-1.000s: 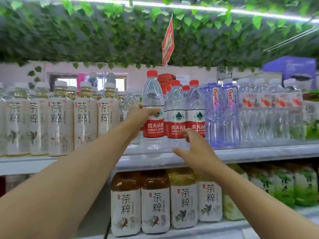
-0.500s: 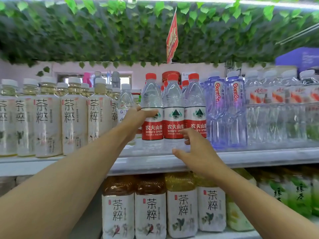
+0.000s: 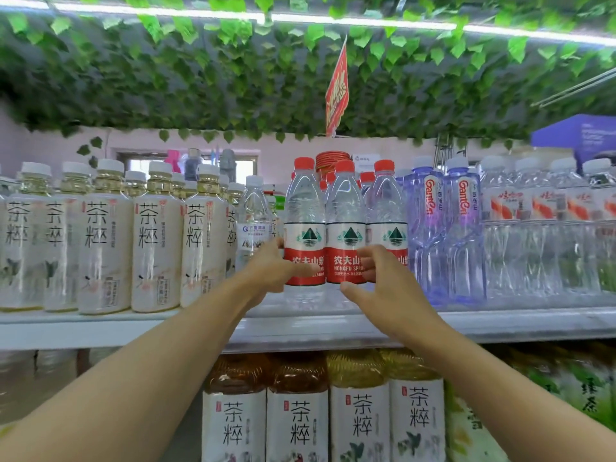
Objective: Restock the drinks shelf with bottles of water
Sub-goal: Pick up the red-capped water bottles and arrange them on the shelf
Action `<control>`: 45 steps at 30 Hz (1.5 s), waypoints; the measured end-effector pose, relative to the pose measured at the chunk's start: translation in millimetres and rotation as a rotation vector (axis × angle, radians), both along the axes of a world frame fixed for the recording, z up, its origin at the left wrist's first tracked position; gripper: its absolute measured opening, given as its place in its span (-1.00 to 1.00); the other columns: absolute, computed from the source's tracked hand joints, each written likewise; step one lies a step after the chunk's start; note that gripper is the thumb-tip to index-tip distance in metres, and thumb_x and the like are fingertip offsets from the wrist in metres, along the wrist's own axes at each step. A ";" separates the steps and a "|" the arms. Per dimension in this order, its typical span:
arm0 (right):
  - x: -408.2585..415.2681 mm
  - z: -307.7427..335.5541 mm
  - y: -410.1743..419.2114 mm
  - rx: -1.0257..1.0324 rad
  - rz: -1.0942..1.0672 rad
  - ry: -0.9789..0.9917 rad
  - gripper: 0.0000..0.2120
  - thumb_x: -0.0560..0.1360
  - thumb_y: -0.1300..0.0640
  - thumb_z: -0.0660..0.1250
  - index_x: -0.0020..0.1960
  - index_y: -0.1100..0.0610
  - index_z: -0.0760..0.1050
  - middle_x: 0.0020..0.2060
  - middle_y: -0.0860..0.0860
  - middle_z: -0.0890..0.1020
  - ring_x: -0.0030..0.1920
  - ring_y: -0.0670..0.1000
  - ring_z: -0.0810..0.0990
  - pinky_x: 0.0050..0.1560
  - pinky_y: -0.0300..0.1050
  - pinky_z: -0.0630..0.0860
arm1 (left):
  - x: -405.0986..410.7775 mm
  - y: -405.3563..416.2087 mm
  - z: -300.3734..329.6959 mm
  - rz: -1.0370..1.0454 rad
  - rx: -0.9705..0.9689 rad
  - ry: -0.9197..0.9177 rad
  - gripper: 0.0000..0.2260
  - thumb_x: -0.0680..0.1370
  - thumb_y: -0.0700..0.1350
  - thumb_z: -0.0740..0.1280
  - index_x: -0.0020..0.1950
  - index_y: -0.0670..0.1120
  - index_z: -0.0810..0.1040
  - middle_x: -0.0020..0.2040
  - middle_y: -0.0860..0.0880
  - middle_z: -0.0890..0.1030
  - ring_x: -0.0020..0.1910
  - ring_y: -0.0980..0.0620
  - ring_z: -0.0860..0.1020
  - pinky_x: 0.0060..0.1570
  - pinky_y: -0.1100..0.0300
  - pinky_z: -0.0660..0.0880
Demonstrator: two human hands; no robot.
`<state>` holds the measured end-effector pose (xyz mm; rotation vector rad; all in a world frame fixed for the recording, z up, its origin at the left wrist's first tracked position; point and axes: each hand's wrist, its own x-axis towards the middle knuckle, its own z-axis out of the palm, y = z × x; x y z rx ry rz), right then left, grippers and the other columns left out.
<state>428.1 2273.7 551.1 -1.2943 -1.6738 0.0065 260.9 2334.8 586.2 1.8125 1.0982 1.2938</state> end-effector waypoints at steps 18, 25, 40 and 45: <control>-19.6 28.2 4.3 0.202 -0.045 0.026 -0.56 0.46 0.09 0.40 0.28 0.06 0.34 0.14 -0.02 0.46 0.07 -0.06 0.46 -0.03 -0.28 0.41 | -7.6 -1.1 3.1 -0.071 -0.002 0.040 -0.67 0.38 -0.15 0.50 -0.01 0.04 0.40 -0.12 0.09 0.53 -0.07 0.09 0.51 -0.08 0.16 0.43; -36.1 53.9 5.5 0.285 -0.075 -0.064 -0.45 0.46 0.07 0.41 0.37 0.08 0.28 0.28 0.00 0.41 0.29 -0.02 0.37 0.34 -0.06 0.34 | -43.2 9.7 47.9 0.000 0.051 0.072 -0.44 0.45 -0.33 0.36 0.41 -0.14 0.27 0.24 -0.16 0.48 0.16 -0.09 0.47 0.01 0.11 0.43; -49.9 123.7 43.7 0.485 -0.243 -0.284 -0.50 0.47 -0.02 0.35 0.34 0.04 0.30 0.09 0.02 0.53 0.17 0.03 0.34 0.18 -0.10 0.21 | -6.6 55.8 126.1 -0.020 0.163 0.002 -0.75 0.55 -0.34 0.22 0.20 -0.15 0.45 -0.08 -0.08 0.51 0.05 -0.04 0.46 0.04 0.10 0.41; -44.9 130.0 45.3 0.412 -0.239 -0.321 -0.48 0.49 -0.03 0.33 0.39 0.02 0.26 0.15 0.04 0.53 0.24 0.07 0.34 0.30 0.00 0.23 | 2.3 84.0 131.1 -0.020 0.091 0.125 -0.74 0.49 -0.27 0.31 0.18 -0.17 0.53 0.12 -0.20 0.59 0.13 -0.17 0.55 0.17 -0.05 0.50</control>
